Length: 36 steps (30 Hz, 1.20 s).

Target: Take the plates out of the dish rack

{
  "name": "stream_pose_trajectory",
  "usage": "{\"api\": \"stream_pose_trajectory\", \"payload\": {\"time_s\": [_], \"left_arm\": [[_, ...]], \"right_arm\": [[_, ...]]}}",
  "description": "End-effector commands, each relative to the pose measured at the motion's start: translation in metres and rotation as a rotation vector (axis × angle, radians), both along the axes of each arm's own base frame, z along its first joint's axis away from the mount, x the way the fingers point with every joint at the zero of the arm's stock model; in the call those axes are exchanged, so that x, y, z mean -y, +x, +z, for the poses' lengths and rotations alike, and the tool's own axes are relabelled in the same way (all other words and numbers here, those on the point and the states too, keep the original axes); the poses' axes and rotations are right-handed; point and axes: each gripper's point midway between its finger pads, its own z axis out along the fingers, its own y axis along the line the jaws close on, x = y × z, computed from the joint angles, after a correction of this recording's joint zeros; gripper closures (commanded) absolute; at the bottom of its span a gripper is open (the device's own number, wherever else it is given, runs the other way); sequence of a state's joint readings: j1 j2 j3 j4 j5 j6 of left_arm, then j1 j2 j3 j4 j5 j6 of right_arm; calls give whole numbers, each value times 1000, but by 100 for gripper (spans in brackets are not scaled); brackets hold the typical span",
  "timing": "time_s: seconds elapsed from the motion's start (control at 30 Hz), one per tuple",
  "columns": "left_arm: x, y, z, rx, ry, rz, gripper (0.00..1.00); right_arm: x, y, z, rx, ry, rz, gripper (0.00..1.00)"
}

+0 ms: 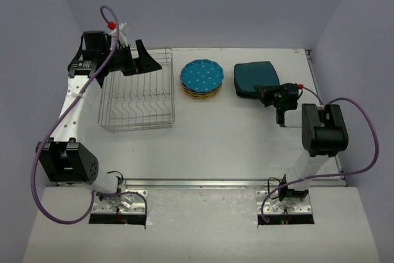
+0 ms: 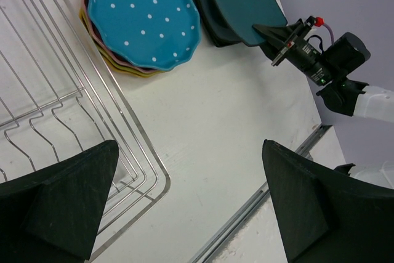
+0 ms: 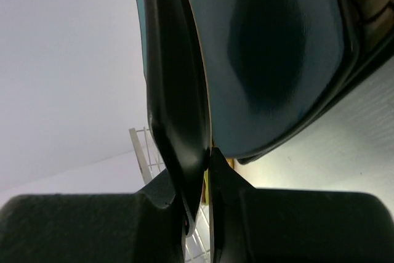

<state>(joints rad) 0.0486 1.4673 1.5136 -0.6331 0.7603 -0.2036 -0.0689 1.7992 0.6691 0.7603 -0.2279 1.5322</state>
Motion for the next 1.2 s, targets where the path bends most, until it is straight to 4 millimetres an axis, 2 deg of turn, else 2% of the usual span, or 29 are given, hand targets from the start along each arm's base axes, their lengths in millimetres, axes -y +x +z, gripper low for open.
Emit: {"api": "stream_pose_trajectory", "payload": {"time_s": [0.0, 0.23, 0.3, 0.33, 0.4, 0.47, 0.57, 0.63, 0.67, 0.73, 0.8, 0.83, 0.9, 1.0, 1.03, 1.07, 1.17], "left_arm": [[-5, -2, 15, 68, 13, 6, 0], [-10, -2, 12, 62, 21, 18, 0], [-11, -1, 12, 60, 21, 21, 0], [-11, -1, 12, 60, 21, 23, 0], [-12, -2, 13, 58, 23, 27, 0], [-13, -3, 12, 58, 29, 30, 0], [-14, -4, 12, 56, 31, 33, 0], [-15, -4, 12, 56, 31, 36, 0], [-15, -4, 12, 55, 32, 37, 0], [-17, -5, 13, 55, 33, 42, 0], [-18, -6, 12, 52, 37, 47, 0], [-18, -6, 12, 51, 37, 48, 0], [-21, -6, 8, 33, 51, 70, 0], [-31, -2, 1, -10, 73, 150, 0], [-39, 1, -2, -27, 93, 203, 0], [-47, 4, -7, -56, 109, 264, 0], [-60, 5, -12, -89, 139, 348, 0]], "right_arm": [[7, 39, 72, 255, -21, -22, 99], [7, 53, 61, 228, 19, -25, 81], [6, 55, 61, 226, 25, -17, 79], [4, 56, 60, 222, 31, -11, 74], [2, 57, 60, 210, 47, -1, 61], [-2, 55, 60, 192, 57, 22, 37], [-5, 47, 63, 166, 49, 37, 18], [-6, 37, 57, 133, 30, 50, 9], [-7, 33, 59, 125, 18, 56, 7], [-9, 22, 46, 59, -8, 81, 2], [-13, 6, 46, 28, -44, 118, 1], [-14, 1, 38, -5, -58, 132, 1], [-14, -8, 43, -28, -142, 178, 1], [-4, -21, 28, -153, -301, 217, 1], [0, -19, 30, -169, -324, 209, 1], [8, -26, 20, -241, -347, 185, 1], [12, -22, 23, -290, -392, 204, 1]]}}
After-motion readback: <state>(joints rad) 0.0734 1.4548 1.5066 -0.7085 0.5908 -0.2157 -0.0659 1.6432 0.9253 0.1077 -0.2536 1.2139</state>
